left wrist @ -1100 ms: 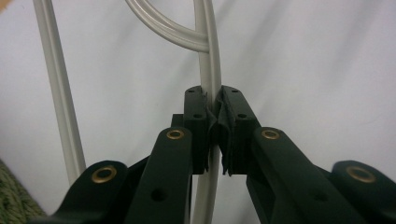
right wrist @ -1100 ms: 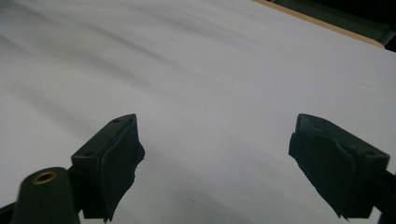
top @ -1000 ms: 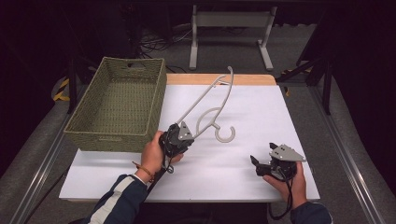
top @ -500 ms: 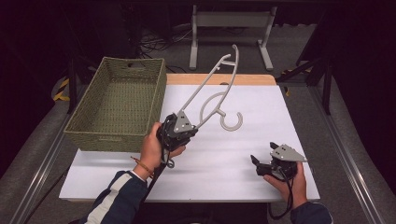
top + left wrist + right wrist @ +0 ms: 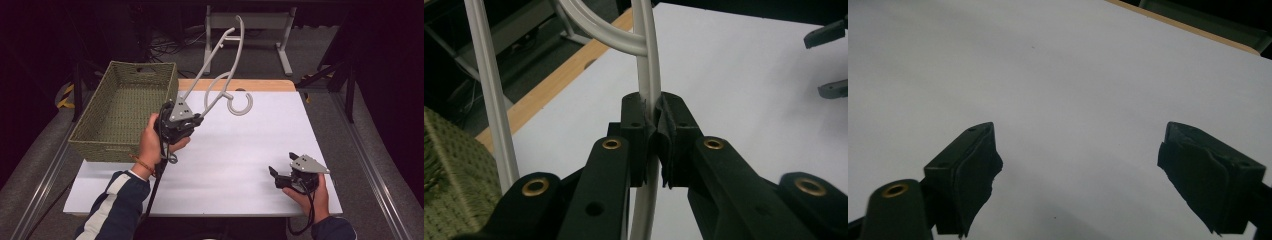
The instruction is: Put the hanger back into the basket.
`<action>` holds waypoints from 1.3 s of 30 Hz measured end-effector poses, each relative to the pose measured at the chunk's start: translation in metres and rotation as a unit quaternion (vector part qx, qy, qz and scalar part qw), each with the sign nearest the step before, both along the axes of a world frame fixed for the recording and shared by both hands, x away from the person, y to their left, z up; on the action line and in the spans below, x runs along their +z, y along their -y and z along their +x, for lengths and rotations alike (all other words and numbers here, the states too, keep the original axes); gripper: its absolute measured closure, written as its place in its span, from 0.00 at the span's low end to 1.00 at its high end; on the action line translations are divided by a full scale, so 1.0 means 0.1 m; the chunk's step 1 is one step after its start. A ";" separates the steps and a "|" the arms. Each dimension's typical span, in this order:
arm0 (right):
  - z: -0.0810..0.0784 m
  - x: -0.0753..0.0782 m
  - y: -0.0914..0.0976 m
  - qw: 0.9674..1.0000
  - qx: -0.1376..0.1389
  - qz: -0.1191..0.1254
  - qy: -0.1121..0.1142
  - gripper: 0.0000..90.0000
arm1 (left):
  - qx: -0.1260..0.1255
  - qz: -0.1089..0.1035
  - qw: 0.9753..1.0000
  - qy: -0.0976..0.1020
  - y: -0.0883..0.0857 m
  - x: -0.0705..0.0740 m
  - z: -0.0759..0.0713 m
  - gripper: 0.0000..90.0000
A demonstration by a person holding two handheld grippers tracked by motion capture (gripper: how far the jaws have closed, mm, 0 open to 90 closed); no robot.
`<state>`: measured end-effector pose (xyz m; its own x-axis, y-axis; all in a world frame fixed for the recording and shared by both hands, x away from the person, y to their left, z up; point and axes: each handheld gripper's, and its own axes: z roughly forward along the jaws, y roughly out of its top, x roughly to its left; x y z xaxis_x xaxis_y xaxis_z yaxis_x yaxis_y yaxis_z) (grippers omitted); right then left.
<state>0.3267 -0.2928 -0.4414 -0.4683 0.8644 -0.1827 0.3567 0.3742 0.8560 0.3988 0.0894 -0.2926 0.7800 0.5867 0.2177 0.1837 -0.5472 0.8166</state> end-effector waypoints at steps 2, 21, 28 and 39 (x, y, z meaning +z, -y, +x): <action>0.00 0.00 0.00 1.000 0.002 0.000 -0.001 0.17 | 0.007 -0.001 1.000 0.001 -0.07 0.05 0.01 0.92; 0.00 -0.01 -0.02 1.000 0.006 -0.001 -0.003 0.17 | 0.088 0.012 0.996 0.006 -0.85 0.05 0.21 0.92; 0.00 -0.01 -0.01 1.000 0.001 -0.001 0.001 0.17 | 0.115 0.015 0.993 -0.001 -1.16 -0.07 0.32 0.92; 0.00 -0.03 -0.03 1.000 0.006 -0.004 -0.003 0.17 | 0.139 0.037 0.989 -0.025 -1.42 -0.28 0.48 0.91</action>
